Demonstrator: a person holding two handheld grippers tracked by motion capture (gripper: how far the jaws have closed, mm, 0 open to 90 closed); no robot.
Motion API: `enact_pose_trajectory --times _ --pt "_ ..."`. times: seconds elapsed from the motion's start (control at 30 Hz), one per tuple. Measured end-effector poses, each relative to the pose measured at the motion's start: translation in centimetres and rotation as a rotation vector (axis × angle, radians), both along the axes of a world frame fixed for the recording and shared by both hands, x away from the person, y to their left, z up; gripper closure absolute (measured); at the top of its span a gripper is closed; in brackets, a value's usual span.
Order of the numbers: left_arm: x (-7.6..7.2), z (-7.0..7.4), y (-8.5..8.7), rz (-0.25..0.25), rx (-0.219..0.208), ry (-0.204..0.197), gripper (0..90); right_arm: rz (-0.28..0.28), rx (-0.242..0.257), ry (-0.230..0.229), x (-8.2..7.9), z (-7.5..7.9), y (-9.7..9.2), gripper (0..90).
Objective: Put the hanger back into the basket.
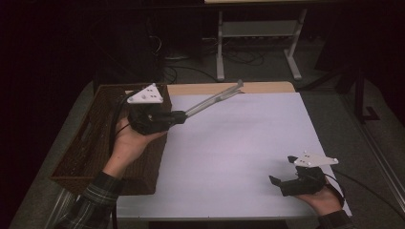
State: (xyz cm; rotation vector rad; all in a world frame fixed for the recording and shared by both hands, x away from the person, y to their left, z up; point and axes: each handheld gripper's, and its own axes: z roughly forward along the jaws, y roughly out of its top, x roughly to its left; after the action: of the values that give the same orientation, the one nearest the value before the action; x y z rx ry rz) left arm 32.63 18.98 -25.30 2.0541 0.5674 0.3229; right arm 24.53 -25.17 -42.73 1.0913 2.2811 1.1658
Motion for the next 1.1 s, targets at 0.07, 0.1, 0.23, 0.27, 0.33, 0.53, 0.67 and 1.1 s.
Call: enact_pose_trajectory --times 0.07,0.1,0.23,0.27,0.33,0.53,0.67,1.1 --pt "0.0 0.2 1.0 0.017 -0.009 -0.002 83.2 -0.001 -0.002 0.0 0.0 0.0 0.0 2.3" --pt "-0.1 0.4 1.5 0.025 -0.01 -0.005 83.3 -0.002 0.0 0.0 0.0 0.0 0.0 2.3" --pt "-0.4 0.8 3.7 0.063 -0.025 -0.006 83.3 -0.001 -0.002 -0.002 0.1 0.0 0.0 2.3" --pt "-0.5 0.9 4.3 0.072 -0.029 -0.006 83.3 -0.001 -0.003 -0.002 0.1 -0.1 0.0 2.4" --pt "-0.7 1.1 5.3 0.088 -0.038 -0.005 83.3 0.0 -0.004 0.0 0.1 -0.1 0.0 2.3" --pt "-1.6 1.6 8.0 0.133 -0.045 -0.016 83.3 -0.003 -0.008 0.004 0.2 -0.1 0.1 2.4" --pt "-2.2 1.8 9.8 0.161 -0.05 -0.016 83.2 -0.002 -0.012 0.005 0.3 -0.2 0.1 2.4" --pt "-4.8 0.5 15.1 0.251 -0.039 0.007 83.2 -0.007 -0.026 0.012 0.6 -0.4 0.3 2.3"
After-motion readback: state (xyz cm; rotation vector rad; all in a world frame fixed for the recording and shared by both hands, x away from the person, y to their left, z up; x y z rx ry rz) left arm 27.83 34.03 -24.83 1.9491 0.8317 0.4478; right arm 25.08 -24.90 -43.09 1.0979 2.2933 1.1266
